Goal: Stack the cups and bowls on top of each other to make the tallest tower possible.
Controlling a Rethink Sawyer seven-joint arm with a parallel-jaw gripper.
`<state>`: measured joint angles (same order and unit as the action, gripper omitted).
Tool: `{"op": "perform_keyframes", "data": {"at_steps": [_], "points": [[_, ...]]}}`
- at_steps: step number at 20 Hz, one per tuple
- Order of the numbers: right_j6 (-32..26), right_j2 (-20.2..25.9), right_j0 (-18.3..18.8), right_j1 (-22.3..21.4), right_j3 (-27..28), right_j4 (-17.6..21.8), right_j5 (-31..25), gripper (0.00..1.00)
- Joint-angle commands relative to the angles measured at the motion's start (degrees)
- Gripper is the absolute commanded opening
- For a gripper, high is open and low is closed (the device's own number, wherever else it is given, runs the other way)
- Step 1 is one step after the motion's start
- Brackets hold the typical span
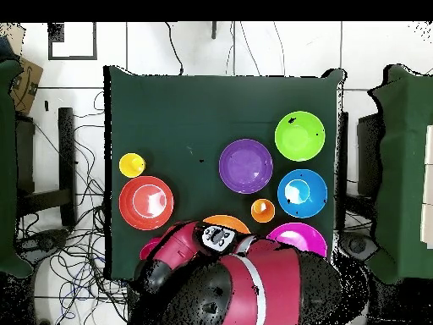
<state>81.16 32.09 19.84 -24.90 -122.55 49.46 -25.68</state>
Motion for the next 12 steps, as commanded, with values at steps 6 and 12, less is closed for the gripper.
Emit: {"op": "perform_keyframes", "data": {"at_steps": [6, 12], "points": [[3.80, -1.64, -3.66, -3.11, 5.87, 3.03, 1.45, 1.00], [3.86, -1.71, -4.99, -3.49, 5.96, 2.95, 2.03, 1.00]]}}
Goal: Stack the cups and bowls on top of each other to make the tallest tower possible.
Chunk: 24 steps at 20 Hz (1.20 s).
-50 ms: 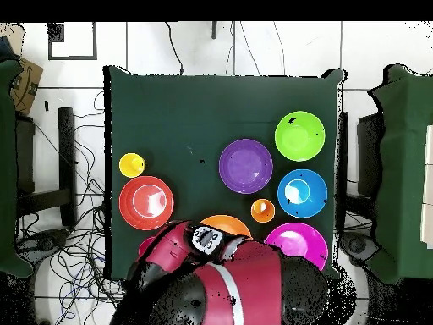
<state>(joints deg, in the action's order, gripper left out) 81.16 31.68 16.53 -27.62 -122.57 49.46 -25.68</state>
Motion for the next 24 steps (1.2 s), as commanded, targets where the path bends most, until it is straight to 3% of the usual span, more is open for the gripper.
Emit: {"op": "perform_keyframes", "data": {"at_steps": [1, 13, 24], "points": [[4.02, -1.33, -1.83, -0.86, 5.92, 3.03, 2.47, 1.00], [3.20, -0.92, -0.75, -0.02, 5.93, 2.71, 3.03, 1.00], [4.31, -2.43, -2.28, 2.11, 7.50, 3.95, 3.99, 1.00]]}}
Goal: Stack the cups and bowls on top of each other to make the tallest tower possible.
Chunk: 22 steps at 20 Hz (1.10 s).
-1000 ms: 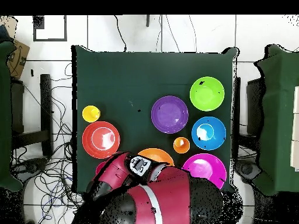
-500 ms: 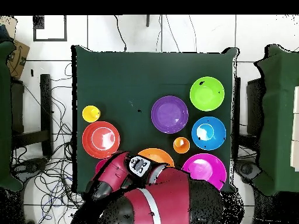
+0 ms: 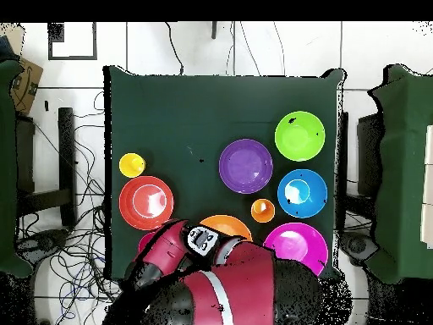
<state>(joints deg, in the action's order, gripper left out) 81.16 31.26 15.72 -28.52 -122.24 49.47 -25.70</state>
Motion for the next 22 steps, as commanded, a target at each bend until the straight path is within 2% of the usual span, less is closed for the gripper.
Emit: {"op": "perform_keyframes", "data": {"at_steps": [1, 5, 22], "points": [[4.58, -2.45, -1.74, 3.42, 7.38, 4.35, 4.43, 1.00], [4.98, -3.50, -2.51, 4.09, 7.73, 4.81, 5.03, 1.00], [4.12, -3.54, -3.06, 2.89, 6.98, 2.36, 4.42, 1.00]]}}
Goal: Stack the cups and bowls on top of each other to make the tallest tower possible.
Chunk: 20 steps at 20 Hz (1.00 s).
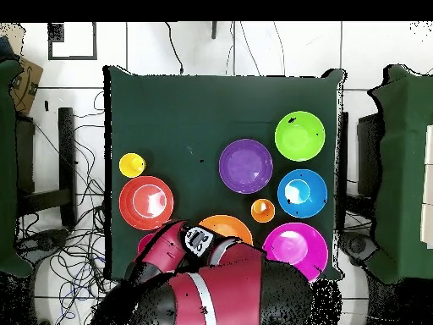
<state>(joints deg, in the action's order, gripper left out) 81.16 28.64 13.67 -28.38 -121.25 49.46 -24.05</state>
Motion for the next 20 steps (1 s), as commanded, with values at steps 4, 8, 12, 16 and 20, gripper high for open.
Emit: {"op": "perform_keyframes", "data": {"at_steps": [4, 8, 12, 16, 20], "points": [[4.52, -0.79, -1.24, 2.73, 6.04, 2.09, 3.08, 1.00], [4.62, -0.84, -1.47, 2.65, 6.05, 1.92, 2.82, 1.00], [4.69, -0.95, -1.54, 2.66, 5.95, 1.92, 2.93, 1.00], [4.58, -0.92, -1.40, 2.68, 5.86, 1.75, 2.80, 0.00], [4.44, -0.87, -1.23, 2.79, 5.84, 1.54, 2.62, 0.00]]}}
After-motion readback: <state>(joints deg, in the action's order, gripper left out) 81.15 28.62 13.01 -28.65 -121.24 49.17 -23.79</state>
